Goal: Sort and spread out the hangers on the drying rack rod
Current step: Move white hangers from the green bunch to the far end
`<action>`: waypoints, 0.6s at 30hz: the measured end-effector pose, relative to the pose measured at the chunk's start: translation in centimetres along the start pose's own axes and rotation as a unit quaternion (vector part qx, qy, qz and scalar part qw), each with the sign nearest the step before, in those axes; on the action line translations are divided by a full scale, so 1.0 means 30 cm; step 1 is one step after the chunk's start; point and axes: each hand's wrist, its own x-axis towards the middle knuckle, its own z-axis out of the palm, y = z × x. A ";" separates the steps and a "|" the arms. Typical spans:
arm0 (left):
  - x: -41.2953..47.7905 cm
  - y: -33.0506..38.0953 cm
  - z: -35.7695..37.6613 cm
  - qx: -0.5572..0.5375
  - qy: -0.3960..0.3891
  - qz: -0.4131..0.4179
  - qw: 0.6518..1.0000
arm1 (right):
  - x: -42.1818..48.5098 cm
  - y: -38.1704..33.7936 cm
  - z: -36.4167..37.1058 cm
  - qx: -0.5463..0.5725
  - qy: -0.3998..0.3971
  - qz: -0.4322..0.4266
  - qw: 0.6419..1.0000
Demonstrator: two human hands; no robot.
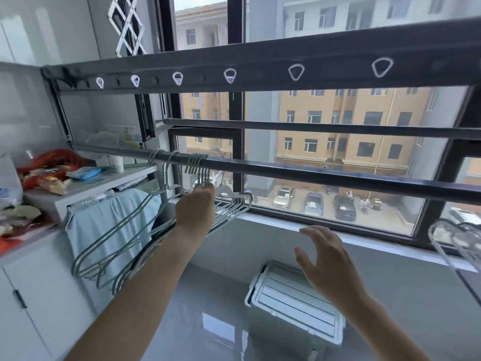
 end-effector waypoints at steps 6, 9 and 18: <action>0.081 0.095 -0.003 -0.053 -0.004 0.019 0.998 | -0.011 0.013 -0.009 -0.007 -0.001 0.005 1.000; 0.099 0.144 0.030 -0.072 -0.024 0.020 0.997 | -0.017 0.031 -0.018 -0.011 -0.003 0.007 1.000; -0.010 0.280 0.209 -0.257 -0.201 0.089 0.941 | -0.072 0.155 -0.064 -0.056 -0.013 0.053 0.997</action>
